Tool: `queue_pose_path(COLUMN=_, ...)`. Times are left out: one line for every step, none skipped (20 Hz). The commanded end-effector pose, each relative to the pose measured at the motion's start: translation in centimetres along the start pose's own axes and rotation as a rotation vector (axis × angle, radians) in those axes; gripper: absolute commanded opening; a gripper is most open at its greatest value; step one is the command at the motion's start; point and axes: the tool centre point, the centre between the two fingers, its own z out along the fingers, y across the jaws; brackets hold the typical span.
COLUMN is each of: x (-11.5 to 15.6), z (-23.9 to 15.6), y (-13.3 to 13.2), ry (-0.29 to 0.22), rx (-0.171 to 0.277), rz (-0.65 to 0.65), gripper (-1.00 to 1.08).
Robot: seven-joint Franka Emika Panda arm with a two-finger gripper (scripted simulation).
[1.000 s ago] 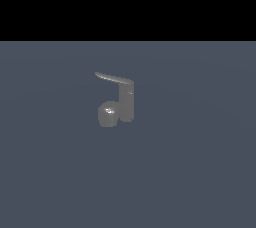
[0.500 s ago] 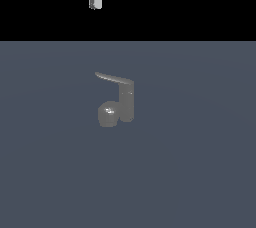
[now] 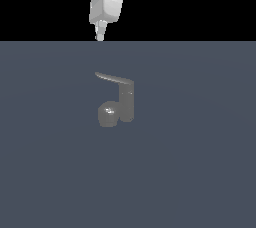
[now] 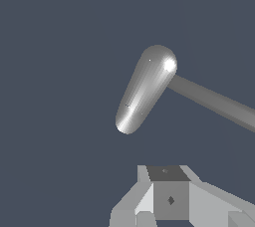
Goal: Turn on the faucet by rotating a designated handle.
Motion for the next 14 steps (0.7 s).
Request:
queue_pose_path(x=0.7, z=1.7, y=-1.1, ry=0.017, rx=-0.002, rz=0.078, gripper=-1.00)
queue_pose_path(x=1.0, z=2.4, y=-1.5, ry=0.025, rx=-0.002, rz=0.108, gripper=-1.00)
queue_pose_path(x=1.3, z=3.1, y=-1.9, ry=0.034, rx=-0.002, rz=0.138, gripper=-1.00)
queue_pose_path(x=1.5, z=3.8, y=-2.3, ry=0.043, rx=-0.002, rz=0.167, gripper=-1.00)
queue_pose_path(x=1.8, z=4.5, y=-2.7, ry=0.053, rx=-0.002, rz=0.197, gripper=-1.00)
queue_pose_path(x=2.1, z=5.1, y=-3.1, ry=0.063, rx=-0.001, rz=0.226, gripper=-1.00)
queue_pose_path(x=2.4, z=5.8, y=-3.4, ry=0.073, rx=0.000, rz=0.254, gripper=-1.00)
queue_pose_path(x=2.7, z=6.4, y=-3.7, ry=0.084, rx=0.001, rz=0.281, gripper=-1.00)
queue_pose_path(x=2.9, z=7.0, y=-4.1, ry=0.094, rx=0.003, rz=0.306, gripper=-1.00)
queue_pose_path(x=3.2, z=7.6, y=-4.3, ry=0.104, rx=0.005, rz=0.329, gripper=-1.00)
queue_pose_path(x=3.4, z=8.1, y=-4.6, ry=0.113, rx=0.007, rz=0.351, gripper=-1.00)
queue_pose_path(x=3.6, z=8.5, y=-4.8, ry=0.123, rx=0.010, rz=0.371, gripper=-1.00)
queue_pose_path(x=3.8, z=9.0, y=-5.0, ry=0.131, rx=0.012, rz=0.390, gripper=-1.00)
queue_pose_path(x=4.0, z=9.4, y=-5.2, ry=0.140, rx=0.014, rz=0.407, gripper=-1.00)
